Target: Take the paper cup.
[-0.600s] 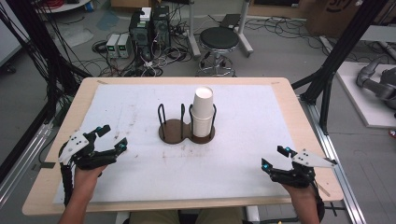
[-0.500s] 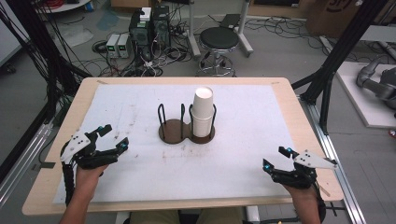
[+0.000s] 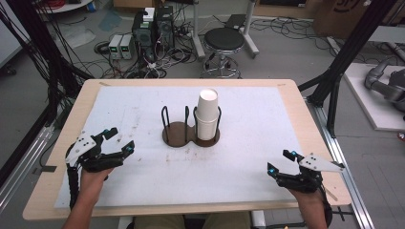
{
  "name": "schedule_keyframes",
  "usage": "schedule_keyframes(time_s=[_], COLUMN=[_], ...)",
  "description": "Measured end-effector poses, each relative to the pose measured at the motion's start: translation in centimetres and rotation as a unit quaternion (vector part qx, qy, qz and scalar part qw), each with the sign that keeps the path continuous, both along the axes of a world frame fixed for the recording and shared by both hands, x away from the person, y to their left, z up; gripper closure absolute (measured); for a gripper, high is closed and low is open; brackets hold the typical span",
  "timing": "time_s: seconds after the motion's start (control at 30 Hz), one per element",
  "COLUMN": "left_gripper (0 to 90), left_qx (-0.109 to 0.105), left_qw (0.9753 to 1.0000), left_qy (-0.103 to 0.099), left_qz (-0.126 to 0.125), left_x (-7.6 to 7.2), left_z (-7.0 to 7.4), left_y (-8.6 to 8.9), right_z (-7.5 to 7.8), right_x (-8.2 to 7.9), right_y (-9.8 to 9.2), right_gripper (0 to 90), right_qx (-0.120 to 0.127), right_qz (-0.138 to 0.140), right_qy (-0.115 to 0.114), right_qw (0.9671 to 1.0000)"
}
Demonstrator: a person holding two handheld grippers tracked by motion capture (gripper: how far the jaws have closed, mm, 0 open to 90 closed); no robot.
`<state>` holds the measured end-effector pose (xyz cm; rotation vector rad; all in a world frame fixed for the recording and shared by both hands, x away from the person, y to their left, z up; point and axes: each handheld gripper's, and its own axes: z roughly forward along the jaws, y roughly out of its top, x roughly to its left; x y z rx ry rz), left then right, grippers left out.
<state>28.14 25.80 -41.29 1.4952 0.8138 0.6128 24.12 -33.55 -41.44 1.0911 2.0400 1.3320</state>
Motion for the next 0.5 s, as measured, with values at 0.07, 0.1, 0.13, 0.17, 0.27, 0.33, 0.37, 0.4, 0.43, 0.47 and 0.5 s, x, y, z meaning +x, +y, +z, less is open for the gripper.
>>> schedule_keyframes(time_s=[0.07,0.1,0.13,0.17,0.27,0.33,0.37,0.4,0.43,0.47,0.5], left_gripper=[14.9,14.9,14.8,14.8,14.8,14.8,14.8,14.7,14.8,14.8,14.8], left_qx=[-0.007,-0.013,-0.016,-0.017,-0.017,-0.019,-0.016,-0.016,-0.015,-0.014,-0.012], left_qw=[1.0,0.9999,0.9999,0.9998,0.9998,0.9997,0.9997,0.9997,0.9997,0.9998,0.9997], left_qy=[0.001,0.0,0.001,0.0,-0.003,-0.006,-0.007,-0.006,-0.006,-0.003,-0.001], left_qz=[-0.004,-0.005,-0.007,-0.008,-0.012,-0.014,-0.014,-0.016,-0.018,-0.017,-0.019], left_x=[0.0,-0.1,-0.2,-0.2,-0.3,-0.3,-0.4,-0.4,-0.3,-0.3,-0.2], left_z=[0.1,0.2,0.2,0.2,0.2,0.3,0.3,0.3,0.3,0.2,0.2], left_y=[0.0,0.0,0.0,0.0,-0.3,-0.5,-0.5,-0.6,-0.7,-0.9,-0.9], right_z=[0.4,0.4,0.9,0.9,2.0,2.7,2.7,3.0,3.9,3.9,4.3], right_x=[0.1,0.1,0.2,0.2,0.5,0.8,0.8,1.0,1.5,1.5,1.8], right_y=[0.5,0.5,1.0,1.0,2.4,3.2,3.2,3.6,4.3,4.3,4.6], right_gripper=[19.8,19.8,19.7,19.7,19.7,19.7,19.7,19.7,19.7,19.7,19.7], right_qx=[0.008,0.008,0.008,0.008,0.008,0.01,0.01,0.009,0.009,0.009,0.011], right_qz=[0.007,0.007,0.016,0.016,0.035,0.044,0.044,0.052,0.067,0.067,0.072], right_qy=[0.0,0.0,-0.007,-0.007,-0.011,-0.012,-0.012,-0.016,-0.02,-0.02,-0.023], right_qw=[0.9999,0.9999,0.9998,0.9998,0.9993,0.9989,0.9989,0.9985,0.9975,0.9975,0.9971])
